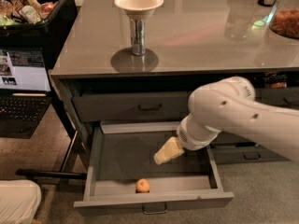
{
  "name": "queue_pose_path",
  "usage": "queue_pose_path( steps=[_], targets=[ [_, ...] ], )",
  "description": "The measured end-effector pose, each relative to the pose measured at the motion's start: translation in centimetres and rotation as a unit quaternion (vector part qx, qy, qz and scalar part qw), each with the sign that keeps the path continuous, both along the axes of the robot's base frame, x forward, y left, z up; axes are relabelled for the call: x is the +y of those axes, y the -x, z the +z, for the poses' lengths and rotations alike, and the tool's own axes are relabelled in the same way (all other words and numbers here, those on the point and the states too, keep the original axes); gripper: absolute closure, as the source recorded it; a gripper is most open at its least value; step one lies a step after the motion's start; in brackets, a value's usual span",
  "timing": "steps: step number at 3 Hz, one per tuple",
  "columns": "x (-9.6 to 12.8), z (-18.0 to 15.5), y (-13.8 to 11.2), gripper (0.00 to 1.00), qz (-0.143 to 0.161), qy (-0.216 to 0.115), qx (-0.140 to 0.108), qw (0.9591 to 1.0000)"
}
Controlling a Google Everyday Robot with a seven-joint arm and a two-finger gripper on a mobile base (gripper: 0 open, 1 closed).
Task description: Pick orange from middle drawer and place on counter
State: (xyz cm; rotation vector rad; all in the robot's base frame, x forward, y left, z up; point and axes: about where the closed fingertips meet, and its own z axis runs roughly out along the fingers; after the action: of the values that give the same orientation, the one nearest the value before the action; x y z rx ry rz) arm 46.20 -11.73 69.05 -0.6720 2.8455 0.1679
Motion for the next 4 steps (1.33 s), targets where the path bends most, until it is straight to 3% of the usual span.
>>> queue_pose_path(
  steps=[1,2,3,4],
  targets=[
    [5.2,-6.1,-0.6,0.0,-0.029,-0.03,0.028,0.9987],
    [5.5,-6.2,-0.8,0.0,-0.064,-0.04,0.032,0.9967],
    [5.5,-6.3,-0.8,0.0,-0.064,-0.039,0.032,0.9966],
    [5.8,-8.9,-1.5,0.0,-0.101,-0.036,0.057,0.9926]
  ],
)
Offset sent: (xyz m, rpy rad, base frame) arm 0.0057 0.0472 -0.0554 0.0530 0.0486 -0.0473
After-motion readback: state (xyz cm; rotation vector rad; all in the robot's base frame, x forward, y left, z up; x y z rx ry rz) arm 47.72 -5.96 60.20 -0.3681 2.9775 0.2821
